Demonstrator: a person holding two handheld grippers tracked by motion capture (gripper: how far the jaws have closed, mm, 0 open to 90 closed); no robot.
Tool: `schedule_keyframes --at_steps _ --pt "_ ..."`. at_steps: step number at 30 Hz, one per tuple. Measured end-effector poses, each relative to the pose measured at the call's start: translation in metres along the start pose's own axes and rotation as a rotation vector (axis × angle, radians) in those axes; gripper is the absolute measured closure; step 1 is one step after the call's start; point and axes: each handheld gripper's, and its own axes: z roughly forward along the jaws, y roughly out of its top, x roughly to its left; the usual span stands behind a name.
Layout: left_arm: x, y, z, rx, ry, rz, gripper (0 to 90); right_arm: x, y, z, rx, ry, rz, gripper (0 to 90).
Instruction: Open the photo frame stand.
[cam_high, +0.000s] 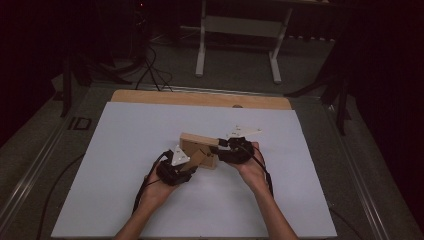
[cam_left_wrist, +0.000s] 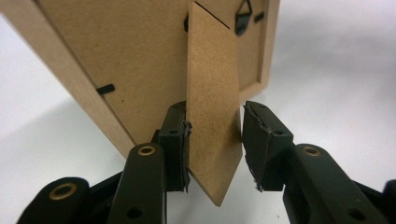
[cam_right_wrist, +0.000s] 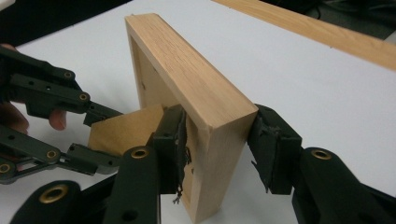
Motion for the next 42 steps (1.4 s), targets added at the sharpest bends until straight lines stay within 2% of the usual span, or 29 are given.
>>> schedule_keyframes --at_steps 3,4,9,16,22,26,28,42 --pt "-0.002 0.000 0.000 0.006 0.002 0.015 62.8 0.003 0.000 -0.001 0.004 -0.009 -0.028 57.3" --pt "-0.002 0.000 0.000 0.005 -0.004 0.010 62.8 0.004 0.000 -0.001 0.008 -0.012 -0.046 57.3" --pt "-0.001 0.000 -0.002 -0.004 -0.032 -0.001 59.6 0.007 -0.001 -0.003 0.018 -0.007 -0.069 57.0" --pt "-0.001 -0.001 -0.004 -0.001 -0.054 -0.006 60.9 0.009 -0.007 -0.006 -0.002 0.015 -0.056 55.3" --pt "0.002 -0.006 -0.006 -0.023 -0.073 -0.048 64.6 0.011 -0.012 -0.007 -0.016 0.029 -0.039 54.3" --pt "0.002 -0.007 -0.006 -0.023 -0.075 -0.047 66.1 0.012 -0.014 -0.008 -0.024 0.037 -0.028 53.7" --pt "0.003 -0.008 -0.007 -0.014 -0.080 -0.040 69.7 0.013 -0.017 -0.009 -0.033 0.045 -0.014 53.1" --pt "0.004 -0.009 -0.009 -0.016 -0.086 -0.036 73.4 0.021 -0.023 -0.015 -0.034 0.064 -0.027 53.2"
